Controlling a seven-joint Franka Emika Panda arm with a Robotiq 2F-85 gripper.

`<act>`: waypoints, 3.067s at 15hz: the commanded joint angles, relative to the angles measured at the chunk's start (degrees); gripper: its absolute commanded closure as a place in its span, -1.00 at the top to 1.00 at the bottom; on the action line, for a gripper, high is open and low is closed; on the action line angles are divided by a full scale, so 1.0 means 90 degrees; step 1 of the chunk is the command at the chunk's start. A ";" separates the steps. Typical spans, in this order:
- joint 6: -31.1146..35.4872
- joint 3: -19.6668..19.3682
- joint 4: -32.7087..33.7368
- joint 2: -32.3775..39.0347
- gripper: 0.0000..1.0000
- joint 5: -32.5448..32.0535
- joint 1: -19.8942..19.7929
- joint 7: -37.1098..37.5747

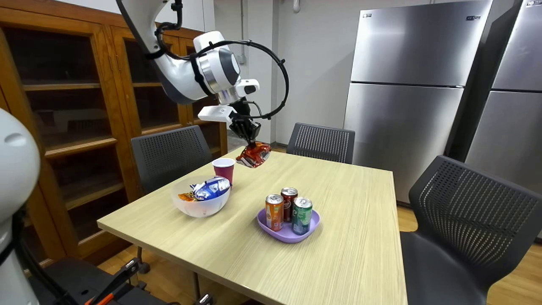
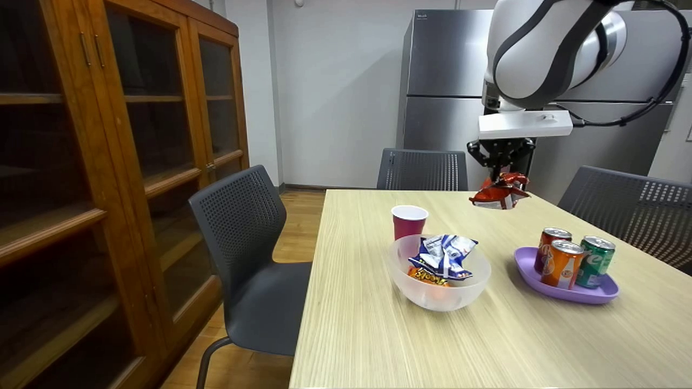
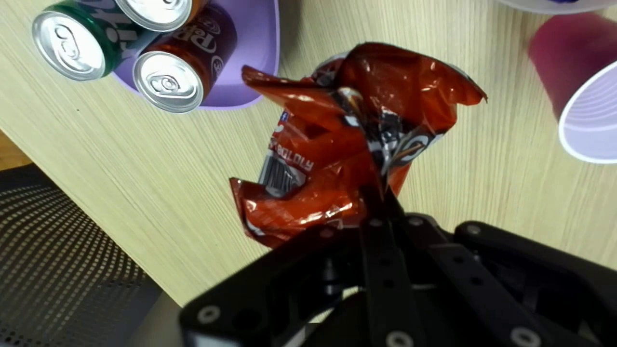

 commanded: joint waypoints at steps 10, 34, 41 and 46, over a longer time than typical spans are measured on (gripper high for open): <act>0.1074 0.0637 -0.1248 -0.0685 -1.00 -0.0857 0.0080 -0.1607; 0.1934 0.1965 -0.1757 0.0004 -1.00 0.0395 -0.0249 -0.5243; 0.1697 0.2029 -0.1478 0.0375 -1.00 0.0671 -0.0369 -0.5309; 0.1647 0.2042 -0.1380 0.0430 -1.00 0.0955 -0.0353 -0.5434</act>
